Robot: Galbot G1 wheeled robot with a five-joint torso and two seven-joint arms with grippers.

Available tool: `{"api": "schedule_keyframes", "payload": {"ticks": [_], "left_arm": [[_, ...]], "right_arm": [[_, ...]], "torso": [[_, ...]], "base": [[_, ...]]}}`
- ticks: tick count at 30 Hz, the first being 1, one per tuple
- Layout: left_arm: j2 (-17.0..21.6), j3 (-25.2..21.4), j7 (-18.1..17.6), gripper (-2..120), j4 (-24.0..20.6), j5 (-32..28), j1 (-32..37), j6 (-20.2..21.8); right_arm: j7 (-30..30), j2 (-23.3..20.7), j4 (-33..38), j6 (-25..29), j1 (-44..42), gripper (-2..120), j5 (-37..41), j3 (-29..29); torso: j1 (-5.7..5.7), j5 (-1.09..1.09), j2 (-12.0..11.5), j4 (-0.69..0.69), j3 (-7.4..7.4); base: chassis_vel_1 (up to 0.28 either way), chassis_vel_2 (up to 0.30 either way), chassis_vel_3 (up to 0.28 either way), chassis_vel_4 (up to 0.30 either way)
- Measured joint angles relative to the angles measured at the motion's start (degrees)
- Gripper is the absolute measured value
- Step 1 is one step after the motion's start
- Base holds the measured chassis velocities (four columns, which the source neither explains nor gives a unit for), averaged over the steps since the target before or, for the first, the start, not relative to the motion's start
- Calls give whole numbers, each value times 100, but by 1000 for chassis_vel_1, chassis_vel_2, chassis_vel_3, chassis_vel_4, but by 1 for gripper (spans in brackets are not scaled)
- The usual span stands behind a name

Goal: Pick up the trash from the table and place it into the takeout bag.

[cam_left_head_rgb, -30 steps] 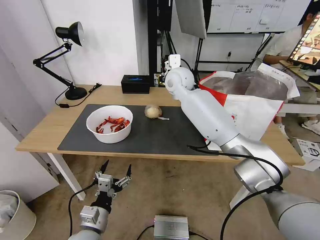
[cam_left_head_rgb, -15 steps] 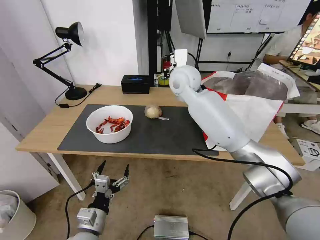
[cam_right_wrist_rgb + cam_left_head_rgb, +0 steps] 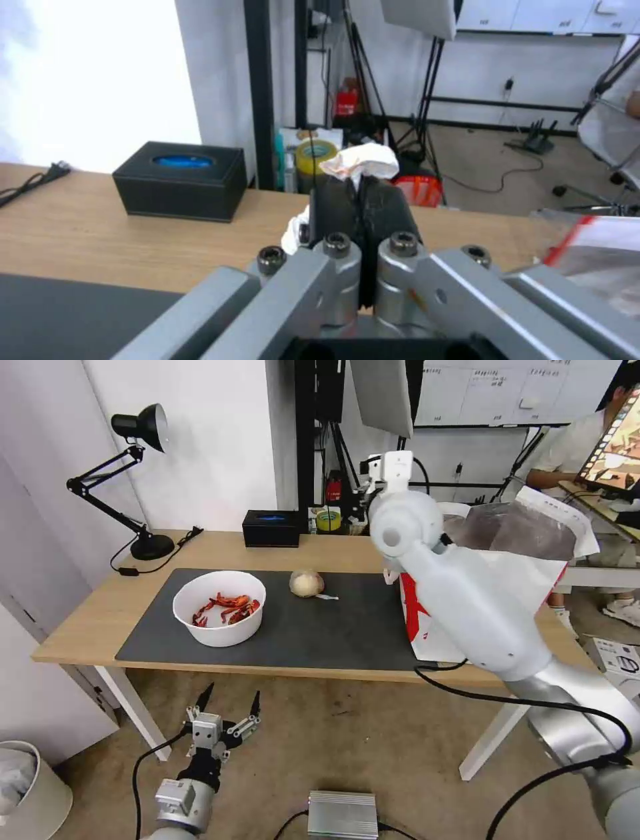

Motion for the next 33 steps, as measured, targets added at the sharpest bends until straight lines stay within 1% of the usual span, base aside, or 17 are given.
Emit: {"api": "schedule_keyframes", "payload": {"ticks": [1, 3, 5, 6, 7, 9, 11, 12, 13, 14, 16, 17, 18, 22, 26, 29, 33], "left_arm": [[0, 0, 0, 100, 0, 0, 0, 0], [-15, 43, 1, 100, 10, 23, -13, 0], [-18, 55, 1, 100, 13, 29, -17, 0], [-23, 75, 1, 100, 16, 38, -26, 0], [-23, 75, 1, 100, 16, 38, -26, 0], [-33, 128, 1, 100, 32, 67, -35, 0], [-34, 140, 1, 100, 36, 74, -38, 0], [-36, 168, 1, 100, 40, 88, -43, 0], [-37, 188, 1, 100, 40, 96, -48, 0], [-39, 207, 1, 100, 41, 104, -51, 0], [-41, 214, 1, 100, 41, 108, -52, 0], [-49, 256, 1, 100, 42, 132, -57, 0], [-49, 256, 1, 100, 42, 132, -57, 0], [-85, 373, 1, 100, 51, 175, -70, 5], [-94, 412, 1, 100, 65, 177, -92, 9], [-98, 504, -3, 100, 117, 183, -165, 23], [-101, 603, -8, 100, 169, 203, -233, 31]], "right_arm": [[0, 0, 0, 0, 0, 0, 0, 0], [37, -269, 272, 0, -83, 0, 156, 127], [43, -334, 333, 0, -103, 0, 194, 163], [55, -481, 460, 0, -147, 0, 283, 238], [55, -481, 460, 0, -147, 0, 283, 238], [63, -971, 797, 0, -324, 0, 525, 483], [63, -1045, 847, 0, -358, 0, 563, 524], [59, -1282, 1007, 0, -476, 0, 669, 674], [50, -1416, 1090, 0, -557, 0, 712, 764], [39, -1530, 1160, 0, -637, 0, 748, 847], [34, -1578, 1191, 0, -672, 0, 768, 885], [1, -1805, 1314, 0, -854, 0, 843, 1060], [1, -1805, 1314, 0, -854, 0, 843, 1060], [-102, -2164, 1489, 0, -1322, 0, 916, 1465], [-120, -2230, 1524, 0, -1451, 0, 940, 1573], [-182, -2358, 1565, 1, -1771, 0, 971, 1827], [-272, -2419, 1548, 2, -2011, 0, 970, 2022]], "torso": [[0, 0, 0, 0, 0], [0, 0, 0, 0, 0], [0, 1, 0, 0, 0], [0, 1, 0, 0, 0], [0, 1, 0, 0, 0], [0, 1, 1, -1, 0], [0, 2, 0, -1, 0], [0, 2, 0, -1, 0], [0, 1, 1, -1, 0], [0, 1, 0, -1, 0], [0, 1, 0, -1, 0], [0, 1, 0, -1, 0], [0, 1, 0, -1, 0], [0, 1, 0, -1, 0], [0, 1, 0, -1, -1], [0, 1, 0, 0, 0], [0, 1, 0, -1, -1]], "base": [[0, 0, 0, 0], [0, 0, 0, 0], [0, 0, 0, 0], [0, 0, 0, 0], [0, 0, 0, 0], [0, 0, 0, 0], [0, 0, 0, 0], [0, 0, 0, 0], [0, 0, 0, 0], [0, 0, 0, 0], [0, 0, 0, 0], [0, 0, 0, 0], [0, 0, 0, 0], [0, 0, 0, 0], [0, 0, 0, 0], [0, 0, 0, 0], [0, 0, 0, 0]]}}
